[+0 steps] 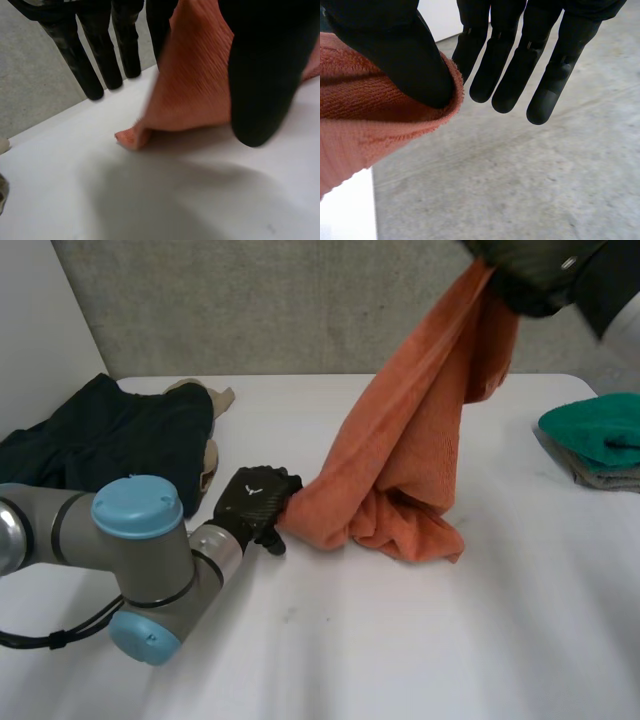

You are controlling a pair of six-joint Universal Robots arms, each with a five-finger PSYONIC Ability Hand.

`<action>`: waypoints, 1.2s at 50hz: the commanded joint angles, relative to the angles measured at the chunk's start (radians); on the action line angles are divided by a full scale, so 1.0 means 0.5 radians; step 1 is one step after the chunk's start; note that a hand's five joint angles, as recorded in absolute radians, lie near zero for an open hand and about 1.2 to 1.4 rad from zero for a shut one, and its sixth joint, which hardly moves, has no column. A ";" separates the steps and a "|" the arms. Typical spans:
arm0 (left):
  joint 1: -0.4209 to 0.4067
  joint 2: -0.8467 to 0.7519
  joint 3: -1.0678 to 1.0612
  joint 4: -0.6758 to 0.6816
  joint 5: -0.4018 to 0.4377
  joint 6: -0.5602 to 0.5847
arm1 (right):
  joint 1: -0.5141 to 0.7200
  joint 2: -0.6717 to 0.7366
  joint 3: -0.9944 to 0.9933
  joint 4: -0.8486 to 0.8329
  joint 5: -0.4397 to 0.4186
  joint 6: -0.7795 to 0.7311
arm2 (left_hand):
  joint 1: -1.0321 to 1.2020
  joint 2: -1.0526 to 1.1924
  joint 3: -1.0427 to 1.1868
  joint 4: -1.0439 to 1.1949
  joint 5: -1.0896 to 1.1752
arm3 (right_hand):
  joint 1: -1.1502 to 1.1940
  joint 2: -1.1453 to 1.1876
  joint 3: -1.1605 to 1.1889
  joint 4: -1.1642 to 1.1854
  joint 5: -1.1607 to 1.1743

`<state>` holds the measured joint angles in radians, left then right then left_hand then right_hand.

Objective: Fold the laundry.

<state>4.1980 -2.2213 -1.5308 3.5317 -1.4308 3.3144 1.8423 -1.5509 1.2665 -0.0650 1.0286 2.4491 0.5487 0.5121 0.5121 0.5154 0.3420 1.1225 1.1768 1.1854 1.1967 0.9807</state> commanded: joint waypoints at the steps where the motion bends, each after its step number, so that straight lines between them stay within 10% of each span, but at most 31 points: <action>1: -0.030 -0.064 0.168 -0.035 -0.028 -0.017 | -0.135 -0.113 0.029 0.050 0.004 0.099 | 1.695 1.768 1.768 1.762 1.759 | 0.548 0.439 0.422 0.399 0.482; 22: 0.335 1.420 0.168 -0.234 -0.102 -0.036 | -0.675 -0.132 -0.259 0.537 0.268 0.096 | 1.695 1.768 1.768 1.762 1.760 | 0.548 0.439 0.422 0.399 0.482; 38: 0.455 0.513 0.456 -0.572 0.024 0.461 | -0.476 0.549 -0.345 0.977 0.424 -0.134 | 1.695 1.768 1.768 1.762 1.760 | 0.548 0.439 0.422 0.399 0.482; 44: 0.421 0.059 1.072 -0.504 -0.007 0.777 | -0.332 0.944 -0.695 0.518 0.743 -0.039 | 1.695 1.768 1.768 1.762 1.760 | 0.548 0.439 0.422 0.399 0.482; 52: 0.431 -0.110 1.797 0.301 -0.065 0.741 | -0.255 1.055 -0.901 -0.828 0.958 0.124 | 1.695 1.768 1.768 1.762 1.760 | 0.548 0.439 0.422 0.399 0.482; 60: 0.437 0.025 1.651 0.493 -0.062 0.602 | -0.175 0.967 -0.818 -0.919 0.934 0.136 | 1.695 1.768 1.768 1.762 1.760 | 0.548 0.439 0.422 0.399 0.482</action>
<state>4.4143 -2.2642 -0.6225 3.7416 -1.4647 3.6661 1.7334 -1.0270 0.8131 -0.5088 1.5098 2.5162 1.1611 1.1983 1.1923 1.2013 0.9700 1.1225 1.1769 1.1899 1.1979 1.0027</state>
